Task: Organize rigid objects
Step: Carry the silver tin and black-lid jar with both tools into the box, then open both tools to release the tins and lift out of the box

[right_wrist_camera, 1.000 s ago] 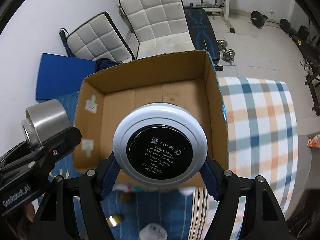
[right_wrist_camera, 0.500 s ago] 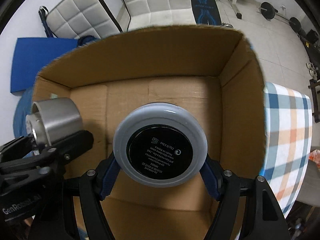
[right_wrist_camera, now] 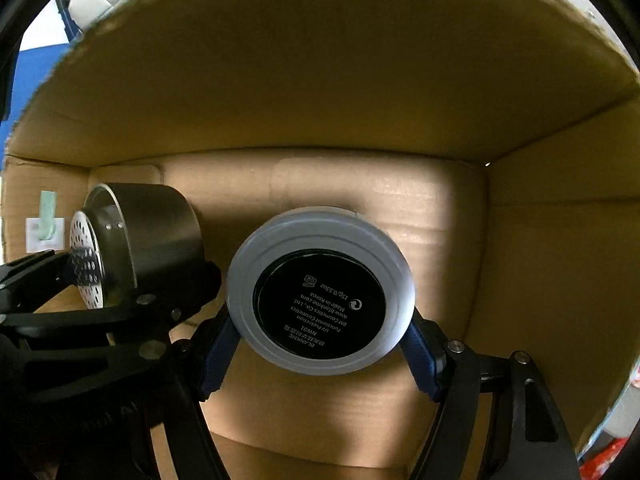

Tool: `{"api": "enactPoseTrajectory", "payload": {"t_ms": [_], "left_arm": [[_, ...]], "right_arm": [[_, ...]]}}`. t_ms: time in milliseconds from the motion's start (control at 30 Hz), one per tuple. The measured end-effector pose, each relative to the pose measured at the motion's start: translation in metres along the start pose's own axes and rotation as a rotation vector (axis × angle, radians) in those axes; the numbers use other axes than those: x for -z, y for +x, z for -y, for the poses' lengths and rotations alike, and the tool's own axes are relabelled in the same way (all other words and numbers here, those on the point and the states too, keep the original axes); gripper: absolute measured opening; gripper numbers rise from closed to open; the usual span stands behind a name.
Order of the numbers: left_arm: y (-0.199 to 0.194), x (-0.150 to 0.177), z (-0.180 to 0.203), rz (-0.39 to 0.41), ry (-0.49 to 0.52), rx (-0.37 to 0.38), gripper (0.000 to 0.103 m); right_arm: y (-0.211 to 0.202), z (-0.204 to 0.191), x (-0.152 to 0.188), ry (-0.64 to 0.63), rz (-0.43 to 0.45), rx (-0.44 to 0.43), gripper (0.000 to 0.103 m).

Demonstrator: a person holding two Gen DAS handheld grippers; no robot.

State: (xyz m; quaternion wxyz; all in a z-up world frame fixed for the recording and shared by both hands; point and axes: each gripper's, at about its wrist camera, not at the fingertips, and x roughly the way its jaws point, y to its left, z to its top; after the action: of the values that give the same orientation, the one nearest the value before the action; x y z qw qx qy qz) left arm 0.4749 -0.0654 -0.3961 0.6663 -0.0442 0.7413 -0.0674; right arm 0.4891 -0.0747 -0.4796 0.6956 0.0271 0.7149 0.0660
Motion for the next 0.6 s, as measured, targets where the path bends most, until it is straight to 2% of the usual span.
{"api": "enactPoseTrajectory", "payload": {"t_ms": [100,400,467,533,600], "left_arm": [[0.003,-0.002,0.0,-0.011,-0.01,0.01,0.069],[0.004,-0.003,-0.006,-0.046,-0.061,0.028,0.069],[0.002,-0.002,-0.006,-0.047,-0.068,0.023,0.077],[-0.001,0.001,-0.007,-0.044,-0.079,0.022,0.079],[-0.008,0.006,-0.007,-0.03,-0.079,0.011,0.087]], "right_arm": [[0.0,-0.005,-0.004,-0.035,0.0,0.022,0.076],[0.004,0.0,-0.005,-0.025,-0.022,0.032,0.076],[0.004,0.0,-0.004,-0.013,-0.025,0.025,0.076],[0.003,-0.001,-0.003,-0.005,-0.027,0.023,0.076],[0.0,-0.002,0.002,-0.001,-0.028,0.02,0.077]]}}
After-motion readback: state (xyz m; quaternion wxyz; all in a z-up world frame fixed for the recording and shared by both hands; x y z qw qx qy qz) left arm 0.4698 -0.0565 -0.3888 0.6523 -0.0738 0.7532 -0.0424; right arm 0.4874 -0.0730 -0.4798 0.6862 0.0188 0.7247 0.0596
